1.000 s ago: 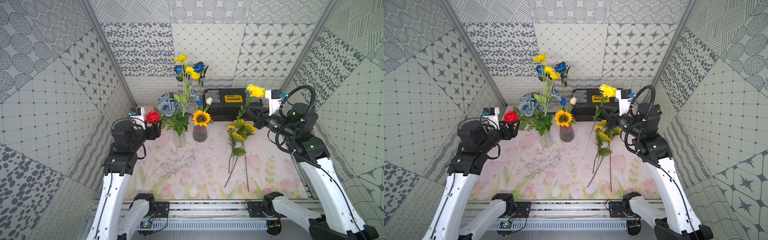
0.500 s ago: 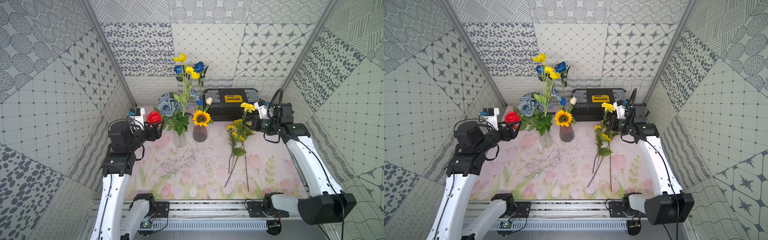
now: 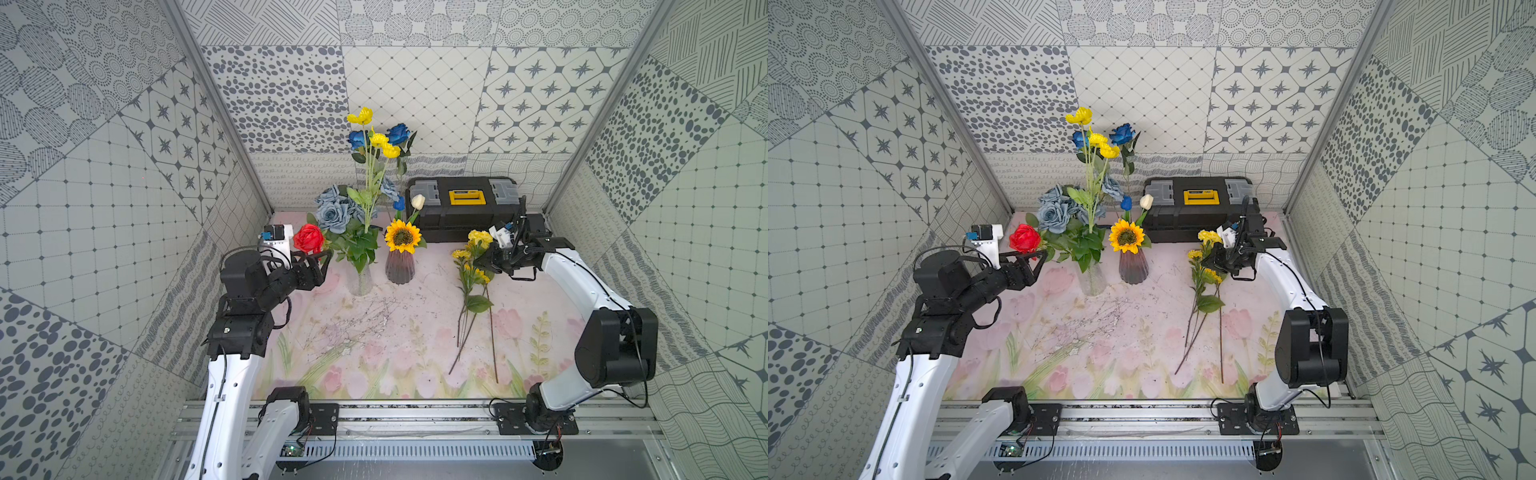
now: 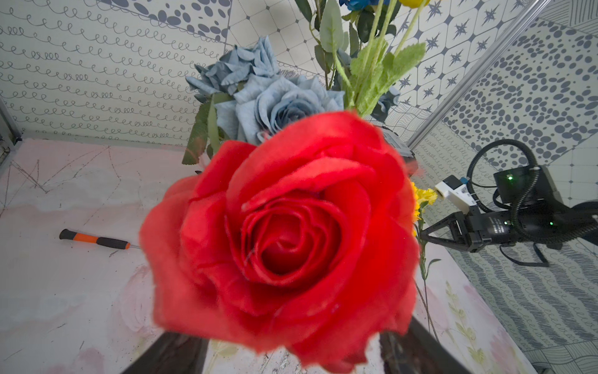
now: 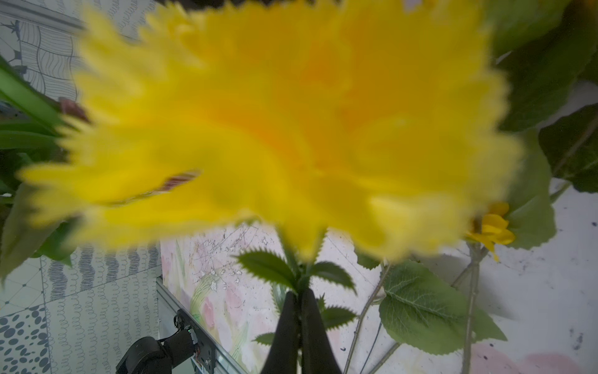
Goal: Pick out yellow flowers from the vase
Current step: Place the flower at the center of the board.
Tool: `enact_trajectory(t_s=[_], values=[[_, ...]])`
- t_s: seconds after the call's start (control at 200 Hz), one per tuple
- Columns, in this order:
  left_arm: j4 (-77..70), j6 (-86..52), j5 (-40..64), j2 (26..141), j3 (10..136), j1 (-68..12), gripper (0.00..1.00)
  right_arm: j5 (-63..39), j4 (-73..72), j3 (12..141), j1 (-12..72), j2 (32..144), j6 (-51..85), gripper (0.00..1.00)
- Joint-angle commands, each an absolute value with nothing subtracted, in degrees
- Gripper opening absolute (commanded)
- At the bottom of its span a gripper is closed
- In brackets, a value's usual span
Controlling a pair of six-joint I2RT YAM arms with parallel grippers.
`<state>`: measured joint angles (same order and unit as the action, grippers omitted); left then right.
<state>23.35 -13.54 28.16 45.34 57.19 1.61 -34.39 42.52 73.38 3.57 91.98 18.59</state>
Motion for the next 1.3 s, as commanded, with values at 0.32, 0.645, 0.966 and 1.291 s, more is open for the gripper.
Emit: enact_trajectory(t_s=[0.32,0.645,0.966,1.291], values=[[20.1,-14.2,30.2,44.5,56.8,1.8,0.78,-27.9,41.9,80.9,5.4,104.6,16.0,0.0],[20.4,-14.3,30.1,44.8,57.0,1.8,0.78,-25.0,42.8,82.4,5.8,106.7,15.2,0.15],[20.0,-14.7,30.3,45.1,57.2,1.8,0.78,-25.0,43.0,81.7,5.8,104.5,15.6,0.32],[20.1,-15.0,30.8,44.7,57.5,1.8,0.78,-24.0,43.4,80.9,6.3,96.7,16.6,0.37]])
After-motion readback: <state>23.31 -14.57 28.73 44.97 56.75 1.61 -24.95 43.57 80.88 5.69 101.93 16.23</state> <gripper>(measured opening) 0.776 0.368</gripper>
